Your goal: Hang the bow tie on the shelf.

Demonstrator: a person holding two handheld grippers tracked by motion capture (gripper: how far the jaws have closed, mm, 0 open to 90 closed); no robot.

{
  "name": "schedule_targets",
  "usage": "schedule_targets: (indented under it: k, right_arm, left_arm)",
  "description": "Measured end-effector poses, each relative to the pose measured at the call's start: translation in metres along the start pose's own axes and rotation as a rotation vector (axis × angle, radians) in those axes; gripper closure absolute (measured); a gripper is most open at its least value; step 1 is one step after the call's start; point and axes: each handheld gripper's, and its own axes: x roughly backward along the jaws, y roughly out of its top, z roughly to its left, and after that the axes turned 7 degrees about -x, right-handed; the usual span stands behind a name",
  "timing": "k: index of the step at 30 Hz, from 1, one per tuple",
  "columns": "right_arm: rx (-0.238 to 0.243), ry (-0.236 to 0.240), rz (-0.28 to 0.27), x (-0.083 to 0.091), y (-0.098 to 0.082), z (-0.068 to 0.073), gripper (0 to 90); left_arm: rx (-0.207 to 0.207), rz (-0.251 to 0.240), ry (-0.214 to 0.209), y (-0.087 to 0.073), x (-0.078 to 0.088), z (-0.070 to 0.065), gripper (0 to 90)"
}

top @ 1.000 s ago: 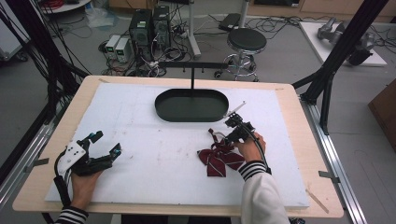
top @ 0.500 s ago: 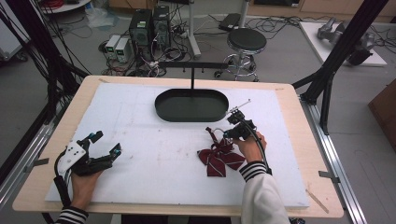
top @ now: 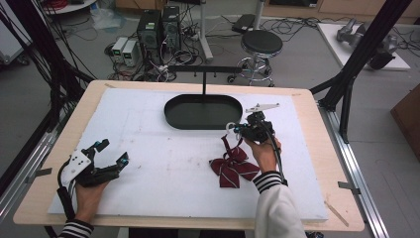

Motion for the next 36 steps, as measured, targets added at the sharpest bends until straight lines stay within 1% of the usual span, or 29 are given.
schedule_targets:
  k: [5,7,12,13,14,15,16,17,19,21,23,24,26,30,32,33,35,36]
  right_arm:
    - [-0.031,0.054,-0.147,0.009,0.003,0.001,87.1]
    - [-0.046,0.073,-0.192,0.013,0.005,0.002,87.1]
    - [-0.041,0.074,-0.255,0.017,0.005,0.004,87.2]
    - [-0.041,0.074,-0.255,0.017,0.005,0.004,87.2]
    - [-0.054,0.083,-0.288,0.019,0.006,0.005,87.2]
    - [-0.060,0.089,-0.307,0.020,0.006,0.005,87.2]
    - [-0.060,0.089,-0.307,0.020,0.006,0.005,87.2]
    - [-0.048,0.100,-0.353,0.022,0.007,0.006,87.2]
    - [-0.038,0.113,-0.405,0.025,0.009,0.006,87.2]
    - [-0.024,0.107,-0.442,0.028,0.011,0.007,87.2]
    - [-0.012,0.104,-0.469,0.030,0.014,0.009,87.2]
    - [-0.012,0.104,-0.469,0.030,0.014,0.009,87.2]
    - [0.016,0.095,-0.499,0.033,0.020,0.013,87.2]
    - [0.023,0.093,-0.516,0.034,0.030,0.017,87.2]
    - [0.015,0.102,-0.524,0.033,0.032,0.018,87.2]
    - [0.012,0.102,-0.534,0.031,0.037,0.020,87.2]
    - [0.020,0.098,-0.534,0.031,0.040,0.021,87.2]
    - [0.028,0.087,-0.532,0.029,0.046,0.023,87.2]
  left_arm:
    - [-0.002,0.000,0.001,0.000,0.000,0.000,15.9]
    - [-0.002,0.000,0.001,0.000,0.000,0.000,15.9]
    - [-0.002,0.001,0.001,0.000,0.000,0.000,15.9]
    - [-0.002,0.001,0.001,0.000,0.000,0.000,15.9]
    - [-0.002,0.001,0.001,0.000,0.000,0.000,15.9]
    - [-0.002,0.001,0.001,0.000,0.000,0.000,15.9]
    - [-0.002,0.001,0.001,0.000,0.000,0.000,15.9]
    - [-0.002,0.002,0.001,0.000,0.000,0.000,15.9]
    - [-0.002,0.002,0.001,0.000,0.000,0.000,15.9]
    - [-0.001,0.001,0.001,0.000,0.000,0.000,15.9]
    - [-0.002,0.002,0.001,0.000,0.000,0.000,15.9]
    - [-0.002,0.002,0.001,0.000,0.000,0.000,15.9]
    - [-0.002,0.003,0.001,0.000,0.000,0.000,15.9]
    - [-0.001,0.002,0.001,0.000,0.000,0.000,15.9]
    - [-0.002,0.003,0.001,0.000,0.000,0.000,15.9]
    - [-0.001,0.003,0.000,0.000,0.000,0.000,15.9]
    - [-0.001,0.003,0.000,0.000,0.000,0.000,15.9]
    - [-0.001,0.003,0.000,0.000,0.000,0.000,15.9]
